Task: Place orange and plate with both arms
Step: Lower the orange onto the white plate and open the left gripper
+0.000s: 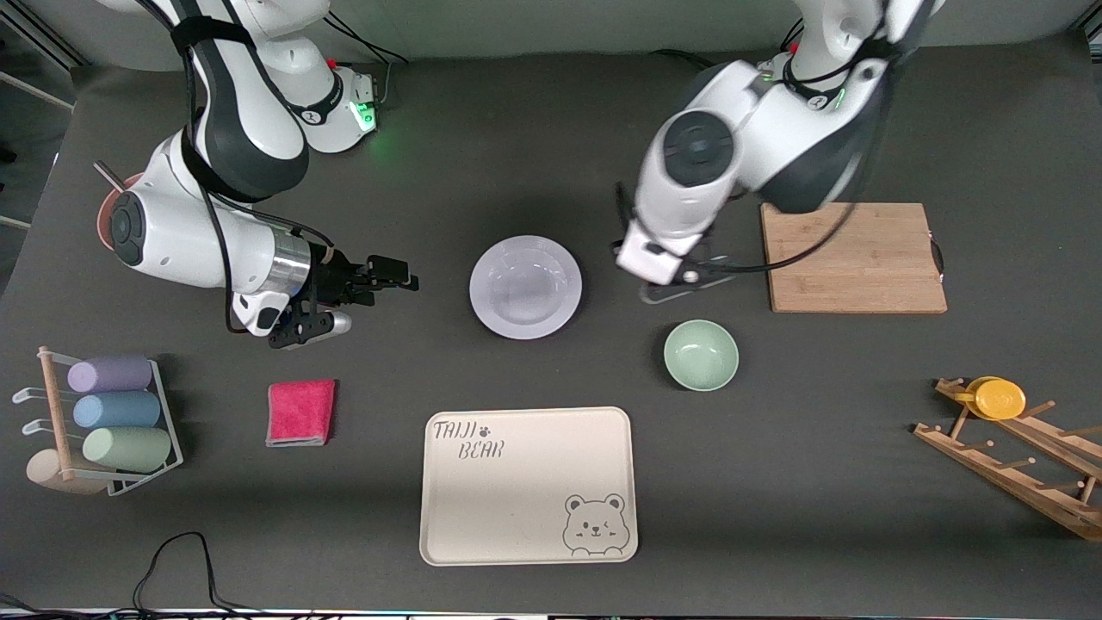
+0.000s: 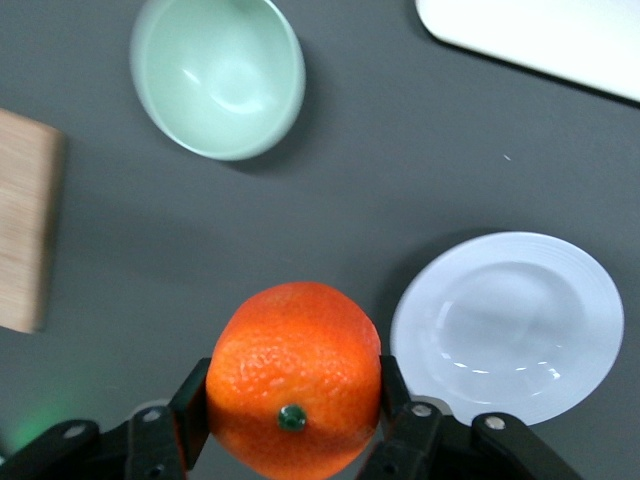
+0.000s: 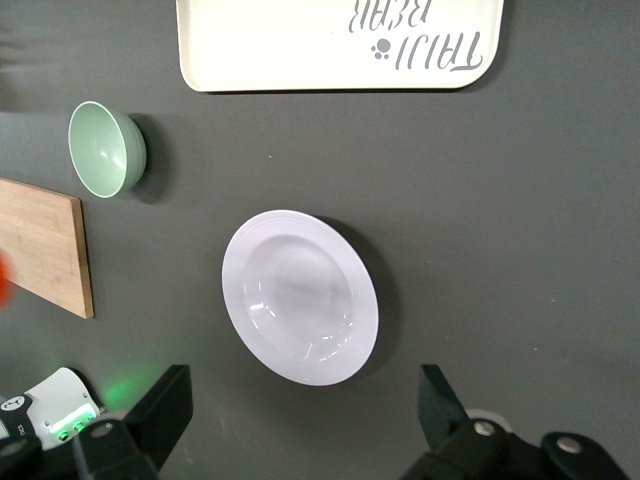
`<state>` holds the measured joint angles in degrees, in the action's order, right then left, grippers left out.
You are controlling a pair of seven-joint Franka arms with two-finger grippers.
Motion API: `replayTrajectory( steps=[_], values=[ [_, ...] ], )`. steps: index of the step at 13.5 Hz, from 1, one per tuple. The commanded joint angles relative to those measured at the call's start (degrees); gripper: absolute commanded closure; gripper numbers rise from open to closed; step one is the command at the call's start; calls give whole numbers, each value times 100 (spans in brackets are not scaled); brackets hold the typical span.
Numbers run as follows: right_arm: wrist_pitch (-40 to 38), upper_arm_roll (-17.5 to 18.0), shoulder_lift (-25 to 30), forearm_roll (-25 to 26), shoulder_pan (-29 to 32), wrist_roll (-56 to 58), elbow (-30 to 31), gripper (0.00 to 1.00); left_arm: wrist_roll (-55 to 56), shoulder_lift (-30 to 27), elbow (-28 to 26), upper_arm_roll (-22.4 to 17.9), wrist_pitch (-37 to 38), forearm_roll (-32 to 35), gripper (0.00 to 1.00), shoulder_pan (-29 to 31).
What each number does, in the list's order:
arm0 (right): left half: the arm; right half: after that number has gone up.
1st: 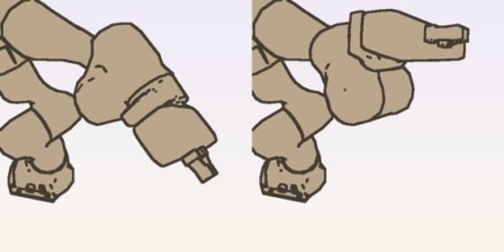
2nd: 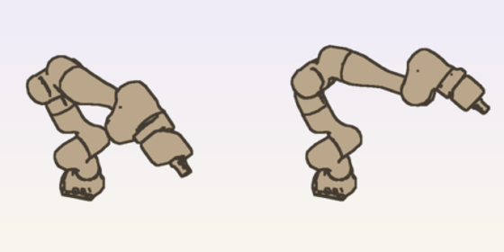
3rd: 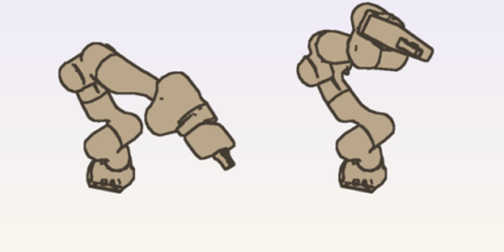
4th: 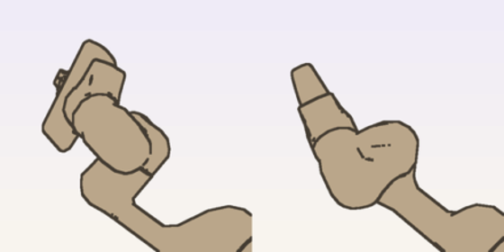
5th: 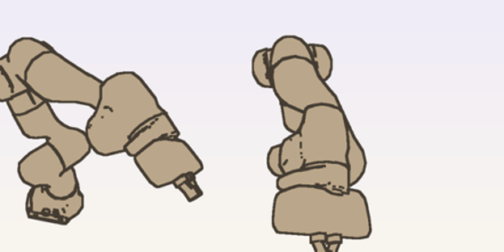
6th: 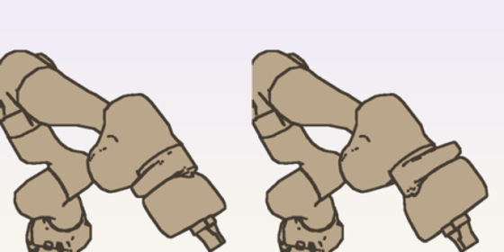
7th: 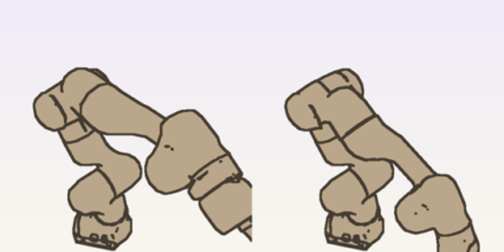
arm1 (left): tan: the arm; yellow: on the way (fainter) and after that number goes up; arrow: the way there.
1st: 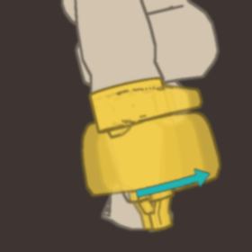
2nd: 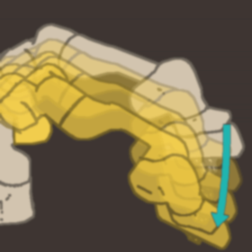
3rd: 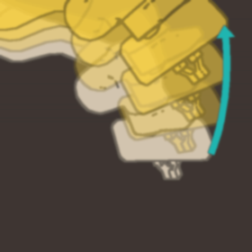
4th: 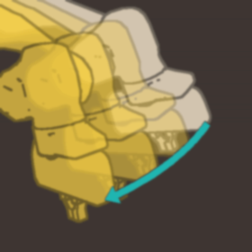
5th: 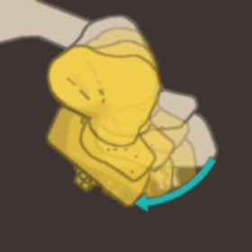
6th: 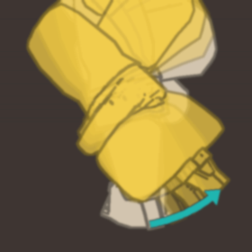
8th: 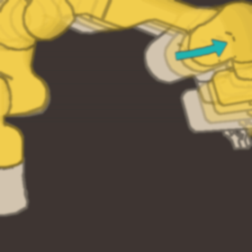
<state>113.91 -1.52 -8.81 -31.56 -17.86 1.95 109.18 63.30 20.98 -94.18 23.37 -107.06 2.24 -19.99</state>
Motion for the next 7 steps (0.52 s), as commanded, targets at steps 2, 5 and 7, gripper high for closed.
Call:
replayTrajectory(
  steps=[2, 5, 7],
  values=[
    [61, -33, -76, -404, 2, 191, 16, 0, 1227, 914, 339, -78, -840, 303, 100, -873],
    [61, -33, -77, -413, -7, 209, 16, 0, 1798, 1556, 356, -122, -1781, 539, 100, -1357],
    [52, -41, -85, -413, 28, 498, 42, 0, 2185, 1978, 374, -122, -2352, 838, 100, -1551]
  ],
)
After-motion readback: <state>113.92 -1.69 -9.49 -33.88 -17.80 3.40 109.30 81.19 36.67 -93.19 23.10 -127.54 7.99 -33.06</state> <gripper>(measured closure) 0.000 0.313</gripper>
